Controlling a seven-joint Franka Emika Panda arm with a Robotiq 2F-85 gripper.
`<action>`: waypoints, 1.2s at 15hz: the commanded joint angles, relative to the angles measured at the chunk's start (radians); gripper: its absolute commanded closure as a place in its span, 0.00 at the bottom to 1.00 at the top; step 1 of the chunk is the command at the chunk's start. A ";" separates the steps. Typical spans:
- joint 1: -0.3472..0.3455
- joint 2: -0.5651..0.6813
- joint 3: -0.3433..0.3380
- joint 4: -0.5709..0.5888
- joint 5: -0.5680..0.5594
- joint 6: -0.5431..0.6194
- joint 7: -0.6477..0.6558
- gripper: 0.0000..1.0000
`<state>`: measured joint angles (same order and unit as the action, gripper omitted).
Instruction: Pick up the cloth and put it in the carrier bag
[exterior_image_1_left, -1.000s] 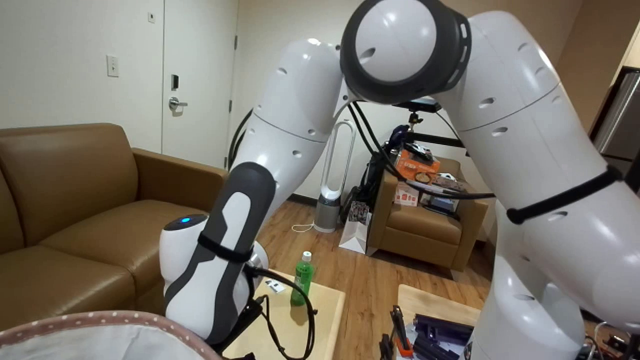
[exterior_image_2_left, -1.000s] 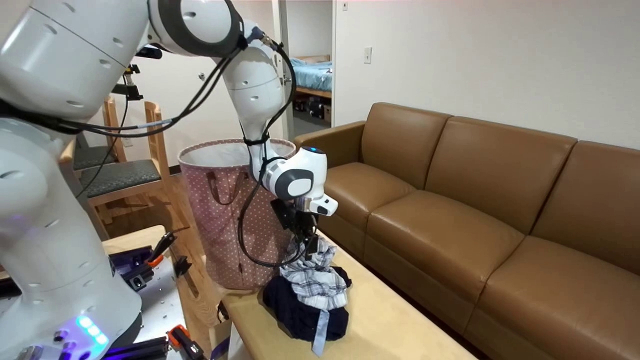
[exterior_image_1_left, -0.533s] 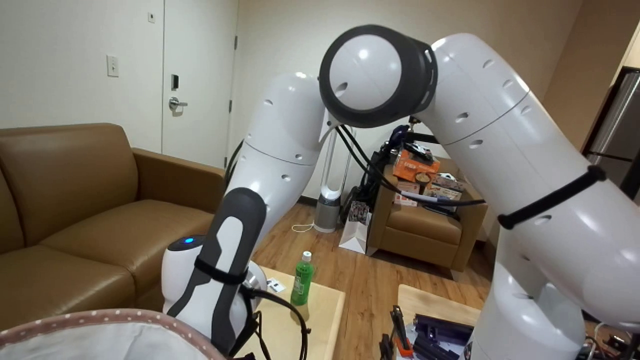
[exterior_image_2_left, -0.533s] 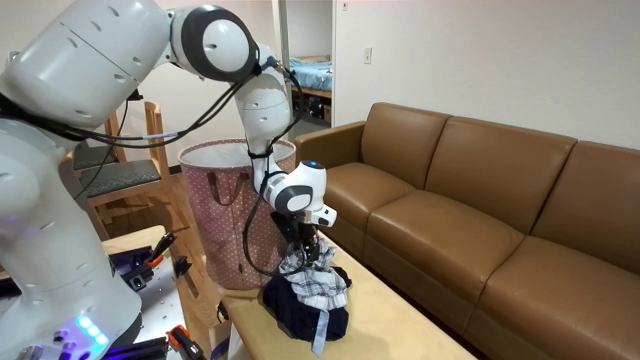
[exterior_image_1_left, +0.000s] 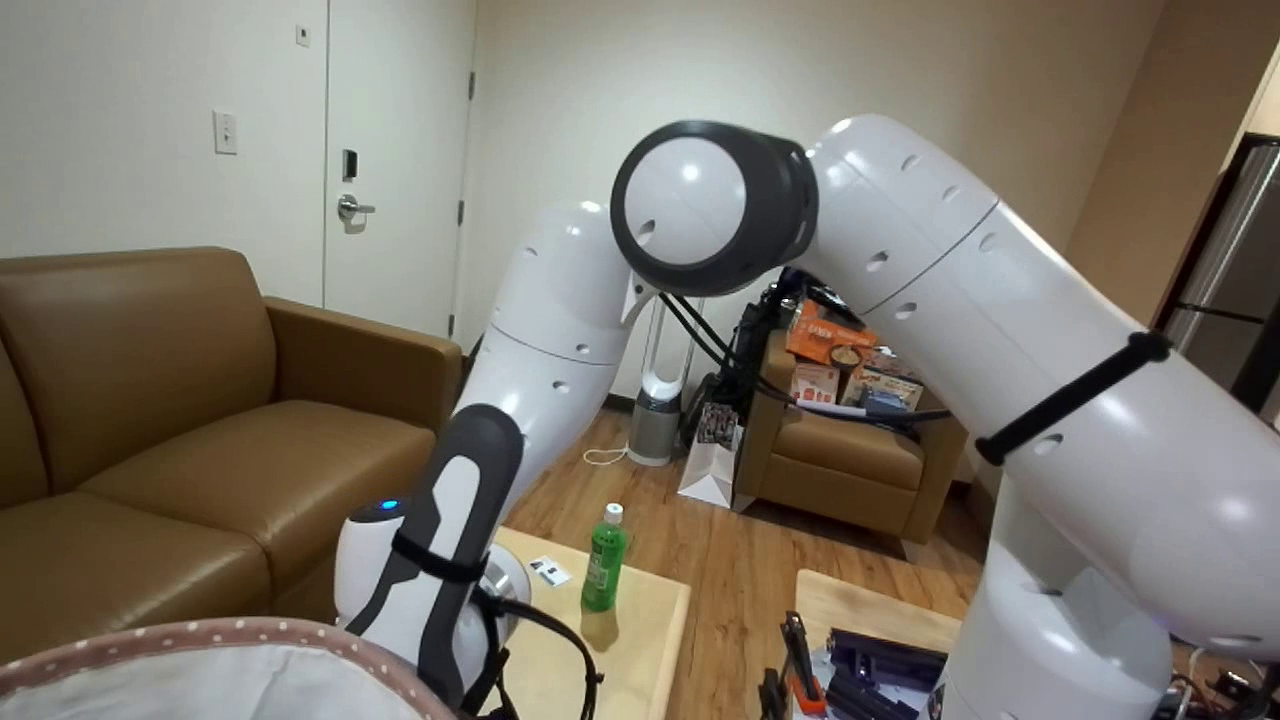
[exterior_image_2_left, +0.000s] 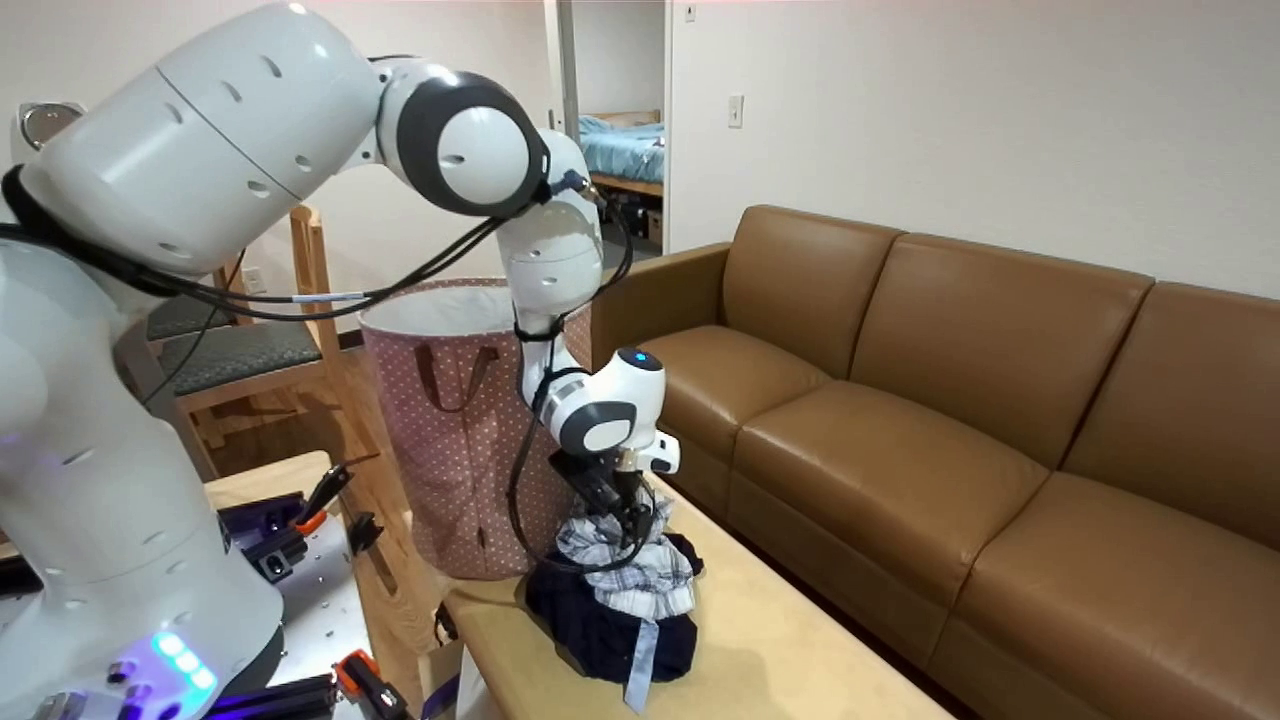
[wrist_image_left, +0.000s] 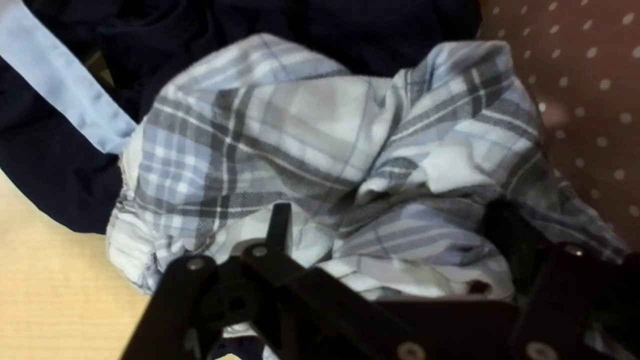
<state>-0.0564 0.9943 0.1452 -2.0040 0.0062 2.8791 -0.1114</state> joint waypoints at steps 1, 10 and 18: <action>-0.114 0.075 0.085 0.070 -0.037 0.003 -0.170 0.33; -0.228 0.110 0.170 0.110 -0.035 -0.059 -0.316 0.91; -0.326 -0.112 0.248 -0.076 0.036 -0.076 -0.266 0.93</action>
<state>-0.3392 1.0399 0.3578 -1.9392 -0.0001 2.8019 -0.3906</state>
